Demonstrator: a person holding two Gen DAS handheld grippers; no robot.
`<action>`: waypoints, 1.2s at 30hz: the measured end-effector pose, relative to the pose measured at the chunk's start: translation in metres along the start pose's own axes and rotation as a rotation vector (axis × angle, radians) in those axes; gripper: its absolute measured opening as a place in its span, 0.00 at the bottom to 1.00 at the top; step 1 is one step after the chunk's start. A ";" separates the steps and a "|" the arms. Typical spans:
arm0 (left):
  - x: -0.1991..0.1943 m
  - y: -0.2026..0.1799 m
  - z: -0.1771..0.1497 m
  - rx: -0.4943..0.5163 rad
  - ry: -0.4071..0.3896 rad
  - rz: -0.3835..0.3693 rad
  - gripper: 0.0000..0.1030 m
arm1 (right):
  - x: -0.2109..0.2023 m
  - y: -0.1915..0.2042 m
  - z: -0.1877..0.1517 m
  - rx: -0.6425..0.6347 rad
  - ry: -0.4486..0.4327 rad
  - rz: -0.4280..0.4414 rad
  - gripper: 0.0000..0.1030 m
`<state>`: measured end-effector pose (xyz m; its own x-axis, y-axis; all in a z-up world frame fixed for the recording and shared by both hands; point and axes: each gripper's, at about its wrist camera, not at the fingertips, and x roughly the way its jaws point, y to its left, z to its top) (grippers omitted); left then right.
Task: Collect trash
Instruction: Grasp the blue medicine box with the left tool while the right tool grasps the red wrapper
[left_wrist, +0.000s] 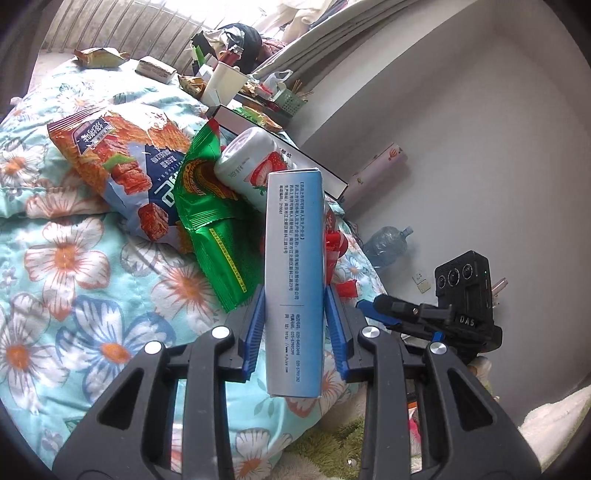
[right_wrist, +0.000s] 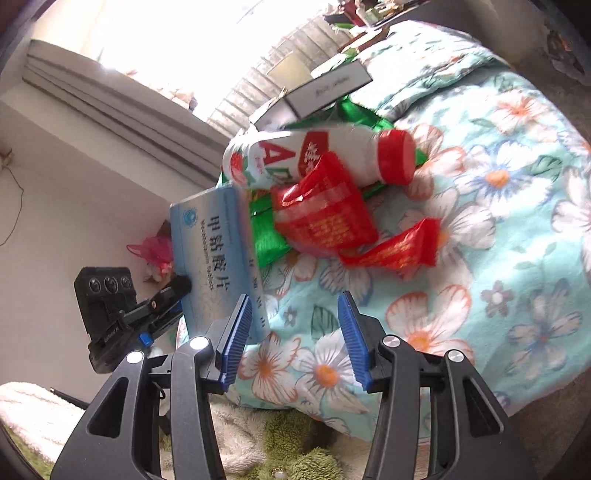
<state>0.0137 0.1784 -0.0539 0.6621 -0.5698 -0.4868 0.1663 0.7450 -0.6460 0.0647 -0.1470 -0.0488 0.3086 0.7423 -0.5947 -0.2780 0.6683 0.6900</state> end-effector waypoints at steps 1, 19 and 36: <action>0.000 0.000 0.000 0.004 0.003 0.010 0.29 | -0.005 -0.002 0.005 0.006 -0.034 -0.014 0.60; -0.003 -0.004 -0.006 0.006 0.017 0.051 0.29 | 0.040 -0.001 0.036 -0.079 -0.037 -0.003 0.62; -0.001 -0.003 -0.004 -0.005 0.020 0.056 0.29 | 0.025 -0.001 0.026 -0.096 -0.059 -0.029 0.48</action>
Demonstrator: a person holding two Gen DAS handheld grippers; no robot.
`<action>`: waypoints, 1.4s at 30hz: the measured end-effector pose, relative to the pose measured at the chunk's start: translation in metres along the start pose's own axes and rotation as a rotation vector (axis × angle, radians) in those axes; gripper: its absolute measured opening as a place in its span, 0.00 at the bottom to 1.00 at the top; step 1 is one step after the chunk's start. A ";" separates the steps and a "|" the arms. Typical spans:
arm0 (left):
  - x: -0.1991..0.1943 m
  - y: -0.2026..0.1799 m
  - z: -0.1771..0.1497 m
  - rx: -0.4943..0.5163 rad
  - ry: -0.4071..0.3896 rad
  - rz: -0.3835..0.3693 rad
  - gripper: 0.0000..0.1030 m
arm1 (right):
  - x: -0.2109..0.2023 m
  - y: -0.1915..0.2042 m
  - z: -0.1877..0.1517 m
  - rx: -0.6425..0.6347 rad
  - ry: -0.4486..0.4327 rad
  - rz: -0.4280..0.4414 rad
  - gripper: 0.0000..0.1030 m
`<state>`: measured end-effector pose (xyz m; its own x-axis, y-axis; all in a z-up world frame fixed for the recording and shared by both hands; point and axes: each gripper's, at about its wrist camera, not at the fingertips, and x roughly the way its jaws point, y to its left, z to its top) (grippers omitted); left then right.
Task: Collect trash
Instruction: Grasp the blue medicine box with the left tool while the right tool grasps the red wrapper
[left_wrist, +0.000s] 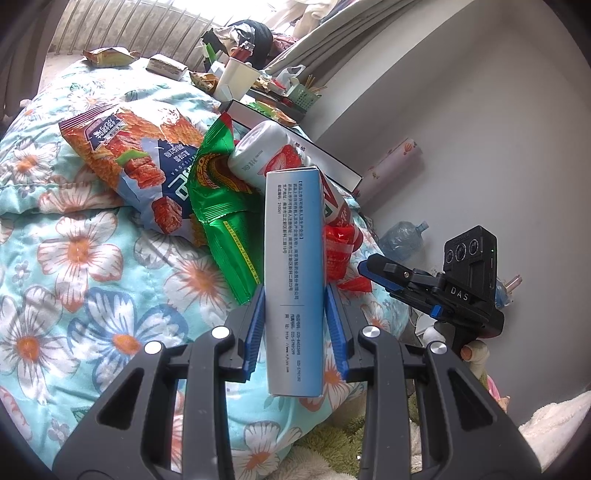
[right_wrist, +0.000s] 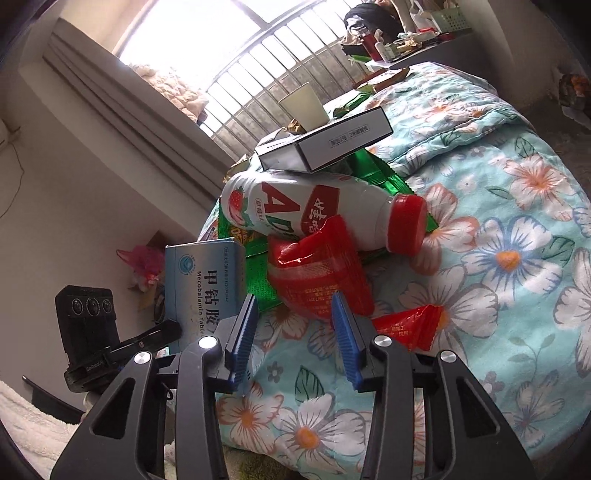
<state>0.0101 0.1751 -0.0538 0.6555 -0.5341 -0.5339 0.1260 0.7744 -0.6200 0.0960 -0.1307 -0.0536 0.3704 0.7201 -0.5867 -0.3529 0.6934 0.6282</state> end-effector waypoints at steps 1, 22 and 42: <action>0.000 0.000 0.000 0.000 0.000 0.000 0.29 | 0.001 -0.006 0.004 0.012 -0.016 -0.001 0.58; 0.001 0.004 -0.003 -0.011 -0.005 0.003 0.29 | 0.023 0.010 -0.007 -0.076 0.082 0.154 0.43; -0.003 0.004 -0.007 -0.022 -0.009 0.001 0.29 | -0.023 0.006 -0.011 -0.029 -0.071 0.170 0.13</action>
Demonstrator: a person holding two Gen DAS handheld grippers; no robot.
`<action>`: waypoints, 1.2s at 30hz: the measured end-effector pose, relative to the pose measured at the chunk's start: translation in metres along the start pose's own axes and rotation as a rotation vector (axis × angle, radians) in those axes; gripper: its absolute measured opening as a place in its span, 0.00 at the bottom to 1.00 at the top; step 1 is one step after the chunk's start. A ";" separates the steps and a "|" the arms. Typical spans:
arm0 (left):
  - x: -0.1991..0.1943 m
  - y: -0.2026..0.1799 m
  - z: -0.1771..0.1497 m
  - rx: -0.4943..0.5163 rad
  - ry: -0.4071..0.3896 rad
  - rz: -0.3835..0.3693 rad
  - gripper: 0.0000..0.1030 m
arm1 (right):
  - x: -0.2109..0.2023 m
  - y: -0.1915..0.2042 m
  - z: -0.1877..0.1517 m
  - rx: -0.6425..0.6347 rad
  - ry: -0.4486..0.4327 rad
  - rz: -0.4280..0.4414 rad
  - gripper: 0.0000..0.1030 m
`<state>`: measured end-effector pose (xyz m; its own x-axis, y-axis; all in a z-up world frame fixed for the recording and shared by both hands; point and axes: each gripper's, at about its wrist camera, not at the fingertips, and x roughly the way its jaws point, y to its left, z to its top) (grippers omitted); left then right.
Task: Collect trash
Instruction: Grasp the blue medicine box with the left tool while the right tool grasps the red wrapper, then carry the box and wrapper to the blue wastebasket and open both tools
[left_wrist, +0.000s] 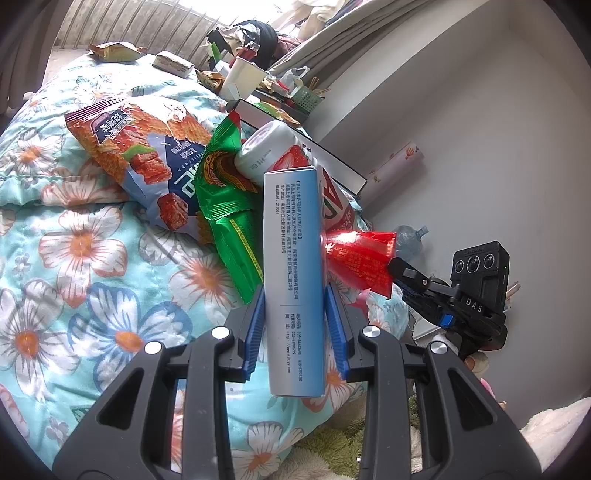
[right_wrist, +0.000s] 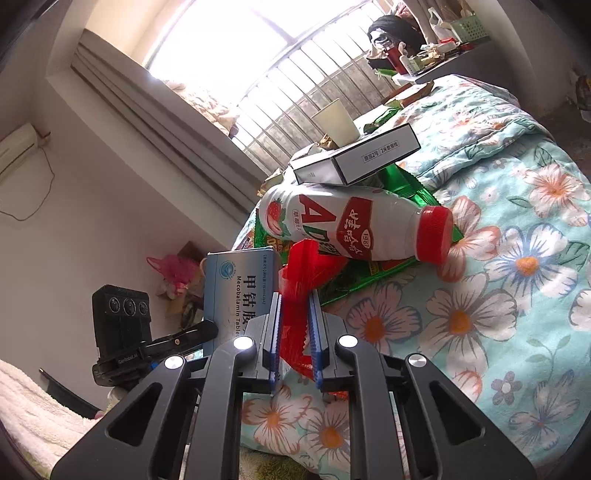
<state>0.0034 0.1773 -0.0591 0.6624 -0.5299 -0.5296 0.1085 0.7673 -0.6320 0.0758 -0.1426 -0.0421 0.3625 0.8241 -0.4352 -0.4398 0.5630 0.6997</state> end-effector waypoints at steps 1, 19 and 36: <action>0.000 0.000 0.000 0.000 0.000 -0.001 0.29 | -0.005 -0.002 0.000 0.009 -0.012 0.004 0.12; -0.010 -0.053 0.007 0.098 -0.030 -0.046 0.28 | -0.091 -0.011 0.003 0.022 -0.239 0.024 0.09; 0.105 -0.221 0.026 0.437 0.120 -0.217 0.28 | -0.229 -0.080 -0.011 0.146 -0.599 -0.183 0.09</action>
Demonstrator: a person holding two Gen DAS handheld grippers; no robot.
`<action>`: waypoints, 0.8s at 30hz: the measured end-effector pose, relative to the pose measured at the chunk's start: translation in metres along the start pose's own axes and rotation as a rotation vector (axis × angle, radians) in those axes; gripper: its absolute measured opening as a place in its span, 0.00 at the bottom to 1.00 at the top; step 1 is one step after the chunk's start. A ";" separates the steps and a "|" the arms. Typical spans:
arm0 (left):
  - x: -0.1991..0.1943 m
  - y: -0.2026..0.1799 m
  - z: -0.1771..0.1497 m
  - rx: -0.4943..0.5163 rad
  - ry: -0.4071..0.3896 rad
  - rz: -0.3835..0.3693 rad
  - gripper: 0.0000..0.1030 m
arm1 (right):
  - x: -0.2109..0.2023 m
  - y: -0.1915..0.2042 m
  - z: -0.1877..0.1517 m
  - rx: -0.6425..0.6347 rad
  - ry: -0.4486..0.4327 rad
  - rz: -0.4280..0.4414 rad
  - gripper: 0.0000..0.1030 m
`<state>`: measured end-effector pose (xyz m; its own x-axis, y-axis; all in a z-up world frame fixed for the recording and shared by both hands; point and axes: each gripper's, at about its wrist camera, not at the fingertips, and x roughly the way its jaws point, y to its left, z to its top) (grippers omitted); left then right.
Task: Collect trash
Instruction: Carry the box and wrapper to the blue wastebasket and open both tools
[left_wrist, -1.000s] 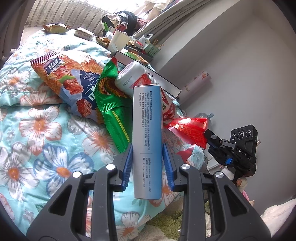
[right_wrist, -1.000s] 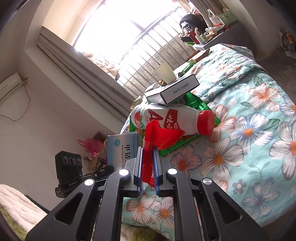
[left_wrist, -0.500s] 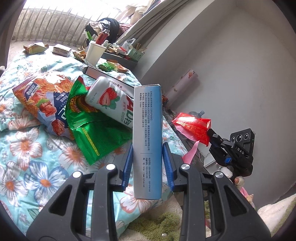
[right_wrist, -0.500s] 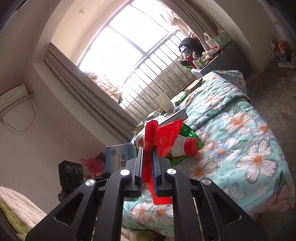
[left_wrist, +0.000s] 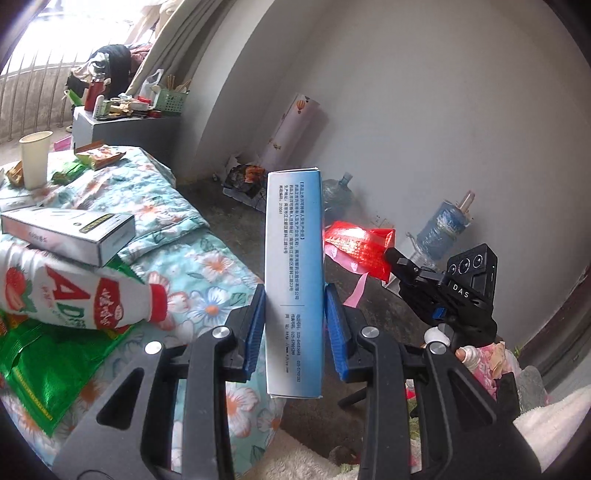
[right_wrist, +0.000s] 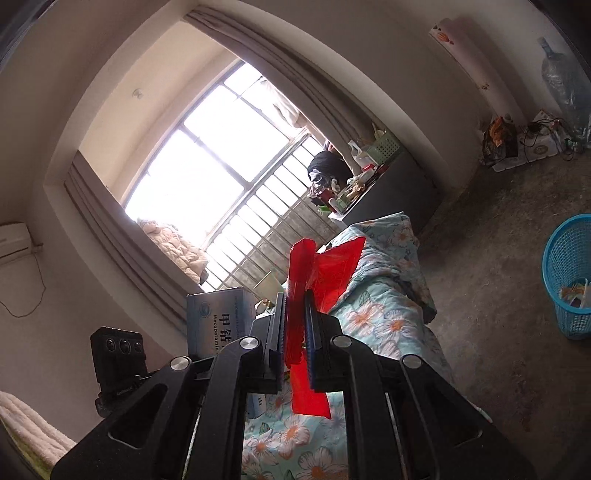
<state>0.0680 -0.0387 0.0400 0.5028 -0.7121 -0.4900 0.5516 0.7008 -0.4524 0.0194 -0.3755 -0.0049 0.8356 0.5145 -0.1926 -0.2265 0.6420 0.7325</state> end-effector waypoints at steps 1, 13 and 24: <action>0.016 -0.008 0.008 0.021 0.019 -0.012 0.28 | -0.006 -0.009 0.004 0.015 -0.022 -0.023 0.09; 0.283 -0.084 0.080 0.252 0.309 -0.064 0.28 | -0.022 -0.184 0.039 0.399 -0.194 -0.261 0.09; 0.497 -0.076 0.058 0.310 0.469 0.056 0.44 | 0.024 -0.387 0.050 0.732 -0.166 -0.409 0.35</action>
<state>0.3149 -0.4484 -0.1263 0.2262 -0.5297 -0.8175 0.7378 0.6411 -0.2112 0.1525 -0.6397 -0.2600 0.8564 0.1958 -0.4778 0.4420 0.2005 0.8743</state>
